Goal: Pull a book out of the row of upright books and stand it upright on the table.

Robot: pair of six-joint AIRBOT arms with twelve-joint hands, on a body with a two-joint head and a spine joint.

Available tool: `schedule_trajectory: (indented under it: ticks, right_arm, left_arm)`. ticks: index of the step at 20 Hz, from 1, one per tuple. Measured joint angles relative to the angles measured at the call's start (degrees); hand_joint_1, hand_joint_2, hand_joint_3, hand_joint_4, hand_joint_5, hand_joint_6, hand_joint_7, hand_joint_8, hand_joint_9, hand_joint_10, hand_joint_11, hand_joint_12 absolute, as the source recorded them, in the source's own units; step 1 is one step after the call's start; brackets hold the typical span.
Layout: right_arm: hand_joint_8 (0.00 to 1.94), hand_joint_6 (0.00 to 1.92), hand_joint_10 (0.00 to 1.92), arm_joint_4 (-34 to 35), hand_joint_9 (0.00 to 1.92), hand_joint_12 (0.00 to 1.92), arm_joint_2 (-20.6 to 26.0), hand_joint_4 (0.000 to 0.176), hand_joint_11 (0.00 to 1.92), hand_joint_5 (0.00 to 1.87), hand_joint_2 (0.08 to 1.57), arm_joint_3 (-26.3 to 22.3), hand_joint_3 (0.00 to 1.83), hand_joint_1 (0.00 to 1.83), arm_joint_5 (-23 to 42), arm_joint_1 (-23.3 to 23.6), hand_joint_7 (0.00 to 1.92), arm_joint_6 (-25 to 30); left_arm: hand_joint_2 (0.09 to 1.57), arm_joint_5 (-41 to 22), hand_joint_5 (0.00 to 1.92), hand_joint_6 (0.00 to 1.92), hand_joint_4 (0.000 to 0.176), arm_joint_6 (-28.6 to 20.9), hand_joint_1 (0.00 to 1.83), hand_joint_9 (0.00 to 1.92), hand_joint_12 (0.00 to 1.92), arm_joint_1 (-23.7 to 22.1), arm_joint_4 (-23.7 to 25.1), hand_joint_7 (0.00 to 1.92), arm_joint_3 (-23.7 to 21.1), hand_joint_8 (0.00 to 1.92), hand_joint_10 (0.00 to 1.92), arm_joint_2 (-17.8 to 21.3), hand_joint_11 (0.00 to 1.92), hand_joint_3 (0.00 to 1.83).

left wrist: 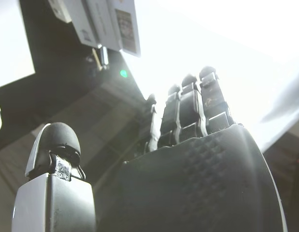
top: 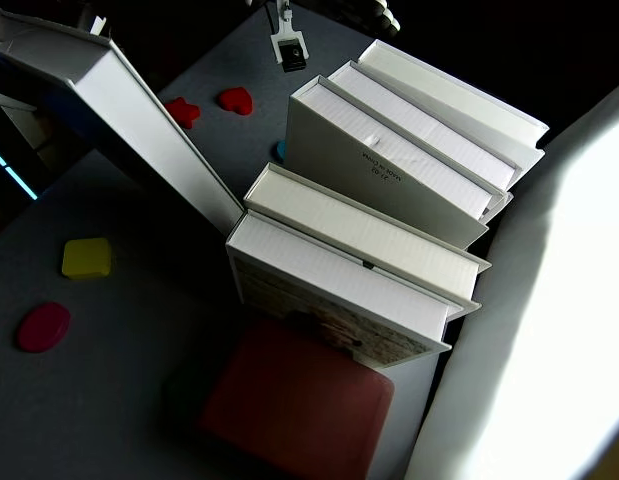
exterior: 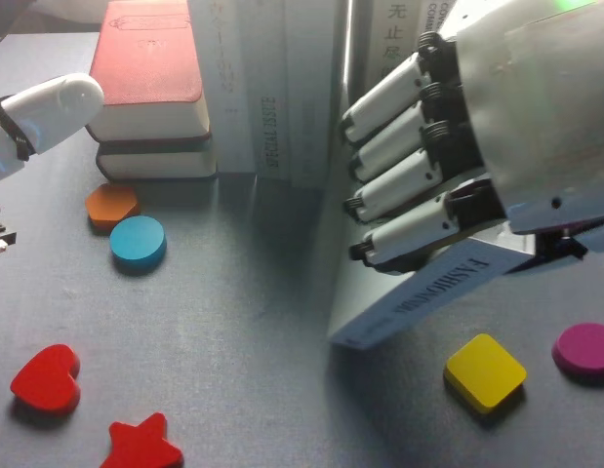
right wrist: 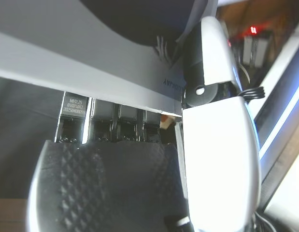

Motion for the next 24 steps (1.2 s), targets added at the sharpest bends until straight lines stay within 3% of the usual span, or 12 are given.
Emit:
schedule_trajectory:
  ticks: [6,9,13,14,15,16,17,19,20,21,22,24]
  right_arm:
    - [1.71,1.17,1.92,0.22,0.69,1.92,-1.40,0.000,0.57,0.75,1.27,5.97,0.00,1.20,0.22,2.62,0.71,9.88]
    - [1.71,1.17,1.92,-0.39,0.69,1.92,-3.04,0.000,0.57,0.75,1.27,9.38,0.00,1.20,-0.39,4.15,0.71,15.02]
    - [1.71,1.17,1.92,-3.08,0.69,1.92,-6.91,0.000,0.57,0.75,1.27,15.67,0.00,1.20,-0.63,4.17,0.71,22.51]
    - [0.73,1.21,0.96,-4.04,0.14,1.55,-8.55,0.000,0.11,0.81,1.21,18.01,0.00,1.10,-1.01,4.09,0.40,24.72]
    - [1.09,1.13,1.38,-3.80,0.61,1.41,-10.01,0.000,0.42,0.81,1.19,20.02,0.00,1.30,-1.46,3.32,0.78,26.64]
    - [1.09,1.13,1.38,-4.98,0.61,1.41,-10.73,0.000,0.42,0.81,1.19,20.65,0.00,1.30,-2.60,2.82,0.78,27.15]
    - [1.39,1.22,1.17,-4.83,0.46,1.51,-11.45,0.000,0.29,0.86,1.24,21.35,0.00,1.21,-2.43,2.67,0.61,28.35]
    - [1.39,1.22,1.17,-4.24,0.46,1.51,-13.75,0.000,0.29,0.86,1.24,23.54,0.00,1.21,-1.66,1.20,0.61,30.03]
    - [0.61,1.18,0.58,-4.46,0.09,1.45,-15.41,0.000,0.06,0.86,1.19,25.07,0.00,1.14,-1.64,0.15,0.35,30.69]
    - [0.12,1.29,0.11,-5.01,0.02,0.31,-16.44,0.000,0.01,0.82,1.21,25.92,0.01,1.13,-1.70,-0.63,0.21,30.82]
    - [0.04,1.36,0.02,-5.25,0.00,0.06,-17.05,0.000,0.00,0.75,1.24,26.47,0.02,1.09,-1.77,-1.14,0.23,30.84]
    - [0.02,1.52,0.02,-3.98,0.08,0.00,-18.16,0.000,0.00,0.64,1.30,27.58,0.01,1.04,-2.58,-1.57,0.34,30.77]
  left_arm:
    - [1.21,0.02,0.00,0.00,0.100,-0.02,0.22,0.00,0.00,0.00,-0.42,0.00,0.20,0.00,0.00,-0.15,0.00,0.01]
    - [1.20,0.44,0.01,0.00,0.118,-0.04,0.20,0.00,0.00,0.00,-0.37,0.00,0.26,0.00,0.00,-0.42,0.00,0.00]
    - [1.19,0.76,0.04,0.01,0.118,-0.04,0.28,0.00,0.00,0.00,-0.57,0.00,0.61,0.00,0.00,-0.70,0.00,0.00]
    - [1.19,0.81,0.05,0.01,0.108,-0.02,0.29,0.00,0.00,-0.02,-0.59,0.00,0.61,0.00,0.00,-0.72,0.00,0.00]
    - [1.19,0.96,0.05,0.01,0.111,0.00,0.26,0.00,0.00,0.00,-0.72,0.00,0.61,0.00,0.00,-0.72,0.01,0.00]
    - [1.19,1.07,0.05,0.01,0.111,-0.02,0.26,0.00,0.00,-0.02,-0.61,0.00,0.61,0.00,0.00,-0.74,0.01,0.00]
    - [1.19,1.09,0.05,0.01,0.112,-0.02,0.24,0.00,0.00,0.00,-0.63,0.00,0.61,0.00,0.00,-0.74,0.00,0.00]
    - [1.19,1.33,0.05,0.01,0.112,-0.02,0.24,0.00,0.00,-0.02,-1.03,0.00,0.61,0.00,0.00,-0.74,0.00,0.00]
    - [1.21,1.36,0.03,0.00,0.076,-0.04,0.24,0.00,0.00,-0.02,-0.90,0.00,0.61,0.00,0.00,-0.76,0.00,0.01]
    - [1.21,1.36,0.03,0.00,0.056,-0.04,0.26,0.00,0.00,-0.02,-0.61,0.00,0.61,0.00,0.00,-0.76,0.00,0.01]
    - [1.22,1.38,0.03,0.00,0.052,-0.04,0.27,0.00,0.00,-0.02,-0.63,0.00,0.61,0.00,0.00,-0.76,0.00,0.01]
    - [1.23,1.40,0.03,0.00,0.054,-0.04,0.26,0.00,0.00,-0.02,-1.22,0.00,0.61,0.00,0.00,-0.76,0.00,0.01]
